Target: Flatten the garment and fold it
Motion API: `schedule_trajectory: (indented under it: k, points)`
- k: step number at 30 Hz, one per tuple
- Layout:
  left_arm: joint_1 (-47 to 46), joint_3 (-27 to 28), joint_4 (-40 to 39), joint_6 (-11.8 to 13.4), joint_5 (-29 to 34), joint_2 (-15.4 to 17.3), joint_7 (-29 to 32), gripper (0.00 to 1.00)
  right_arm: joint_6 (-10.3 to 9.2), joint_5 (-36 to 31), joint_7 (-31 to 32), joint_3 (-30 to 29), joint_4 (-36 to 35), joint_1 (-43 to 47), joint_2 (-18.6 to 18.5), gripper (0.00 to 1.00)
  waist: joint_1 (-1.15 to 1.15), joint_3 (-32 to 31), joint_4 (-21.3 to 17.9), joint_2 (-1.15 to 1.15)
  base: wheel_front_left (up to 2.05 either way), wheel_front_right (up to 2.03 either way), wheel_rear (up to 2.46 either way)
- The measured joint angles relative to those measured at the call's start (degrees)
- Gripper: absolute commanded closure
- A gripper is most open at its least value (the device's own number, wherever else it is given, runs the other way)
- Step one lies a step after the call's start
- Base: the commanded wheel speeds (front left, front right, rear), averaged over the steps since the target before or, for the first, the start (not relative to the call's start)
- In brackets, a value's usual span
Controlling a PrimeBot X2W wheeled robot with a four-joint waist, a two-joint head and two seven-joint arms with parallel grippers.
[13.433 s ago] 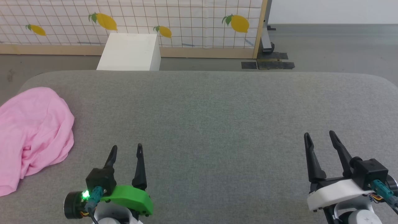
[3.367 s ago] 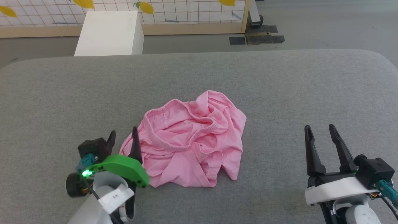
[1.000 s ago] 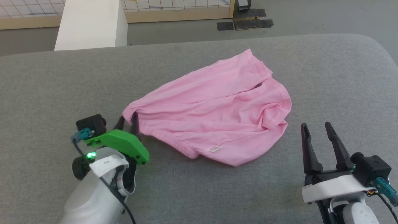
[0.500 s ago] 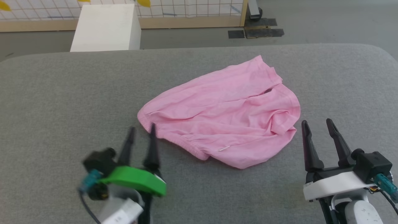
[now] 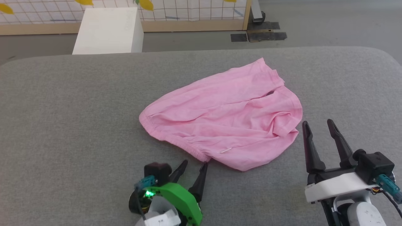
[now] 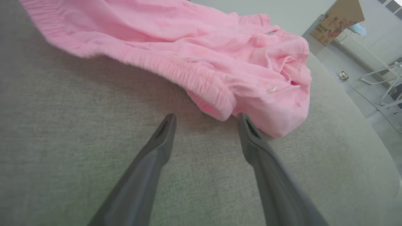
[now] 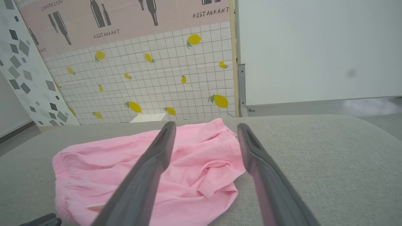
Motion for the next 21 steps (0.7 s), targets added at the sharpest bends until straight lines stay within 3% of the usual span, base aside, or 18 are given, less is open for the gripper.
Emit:
schedule_trajectory:
  k: [6, 7, 8, 15, 21]
  points:
    - [-5.15, -1.65, 4.68, -1.29, -1.2, -0.36, 2.87, 0.0, 0.0, 0.32, -0.08, -0.04, 0.16, -0.01, -0.01, 0.0, 0.0, 0.72, -1.28, 0.0, 0.0, 0.0, 0.0]
    - [-5.81, -1.99, 5.52, -1.43, -1.31, -0.4, 3.55, 0.6, 0.0, 0.33, -0.09, -0.05, 0.24, -0.01, -0.01, 0.0, 0.0, 0.82, -1.47, 0.0, 0.0, 0.0, 0.0]
    - [-6.36, -2.21, 6.3, -1.77, -1.43, -0.44, 4.36, 1.0, 0.0, 0.36, -0.13, -0.11, 0.32, -0.01, -0.01, 0.0, 0.0, 0.91, -1.65, 0.0, 0.0, 0.0, 0.0]
    - [-7.09, 0.49, 6.45, -0.35, -2.97, 0.88, 5.1, 1.0, 0.0, 0.75, -0.6, -0.6, 0.77, -0.02, -0.01, 0.0, 0.0, 1.11, -2.05, 0.0, 0.0, 0.0, 0.0]
    - [-1.81, 5.89, -0.73, 5.53, -4.43, 8.92, 7.05, 1.0, 0.0, 0.77, -0.98, -1.74, 0.85, 0.0, -0.01, 0.0, 0.0, 1.05, -1.15, 0.0, 0.0, 0.0, 0.0]
